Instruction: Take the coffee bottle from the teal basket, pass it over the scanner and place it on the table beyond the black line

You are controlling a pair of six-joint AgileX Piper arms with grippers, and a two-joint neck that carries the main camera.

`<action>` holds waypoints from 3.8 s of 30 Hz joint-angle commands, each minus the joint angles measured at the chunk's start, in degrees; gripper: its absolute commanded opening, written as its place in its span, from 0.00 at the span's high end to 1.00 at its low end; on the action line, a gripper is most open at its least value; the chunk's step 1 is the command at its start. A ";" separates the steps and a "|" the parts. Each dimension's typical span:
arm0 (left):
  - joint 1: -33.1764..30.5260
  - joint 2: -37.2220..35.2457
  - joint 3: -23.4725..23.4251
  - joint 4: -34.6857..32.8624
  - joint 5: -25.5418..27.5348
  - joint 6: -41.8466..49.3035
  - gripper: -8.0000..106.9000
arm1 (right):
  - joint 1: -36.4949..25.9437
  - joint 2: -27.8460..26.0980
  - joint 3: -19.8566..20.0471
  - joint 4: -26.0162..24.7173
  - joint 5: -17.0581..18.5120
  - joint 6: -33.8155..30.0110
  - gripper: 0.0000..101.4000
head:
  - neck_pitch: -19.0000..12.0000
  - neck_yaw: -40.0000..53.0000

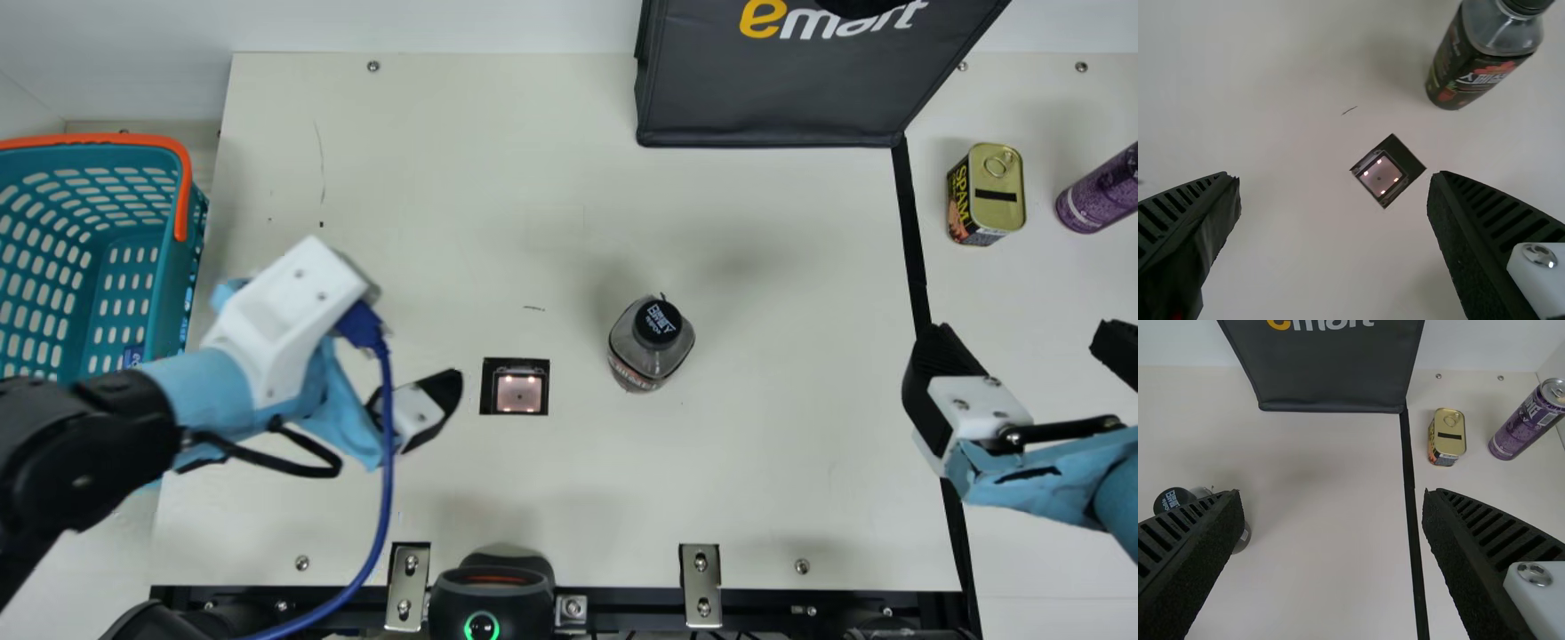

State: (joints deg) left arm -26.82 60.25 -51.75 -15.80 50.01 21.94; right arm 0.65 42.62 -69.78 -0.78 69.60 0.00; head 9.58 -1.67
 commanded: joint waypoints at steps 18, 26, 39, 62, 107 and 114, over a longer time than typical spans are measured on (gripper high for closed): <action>21.27 -20.00 -0.85 6.36 3.80 -2.87 0.15 | 0.00 0.00 0.00 0.00 0.00 0.00 0.06 | -1.66 0.09; 21.89 -20.61 -1.08 7.43 4.15 -4.11 0.15 | 0.00 0.00 0.00 0.00 0.00 0.00 0.06 | -1.66 0.09; 21.89 -20.61 -1.08 7.42 4.15 -4.11 0.15 | 1.89 0.89 0.15 0.28 0.30 -0.45 0.06 | -1.66 0.09; 21.89 -20.61 -1.08 7.42 4.15 -4.11 0.15 | 13.15 9.24 0.45 9.27 0.12 -8.02 0.06 | -1.66 0.09; 21.89 -20.61 -1.08 7.42 4.15 -4.11 0.15 | 37.71 28.92 9.57 -6.09 -19.15 14.24 0.06 | -1.66 0.09; 21.89 -20.61 -1.08 7.42 4.15 -4.11 0.15 | 38.14 29.81 10.24 -6.35 -19.95 14.74 0.13 | -1.66 0.09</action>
State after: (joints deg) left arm -4.93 39.64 -52.83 -8.38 54.15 17.83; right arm 38.73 72.42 -59.57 -7.09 49.61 14.66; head 9.58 -1.67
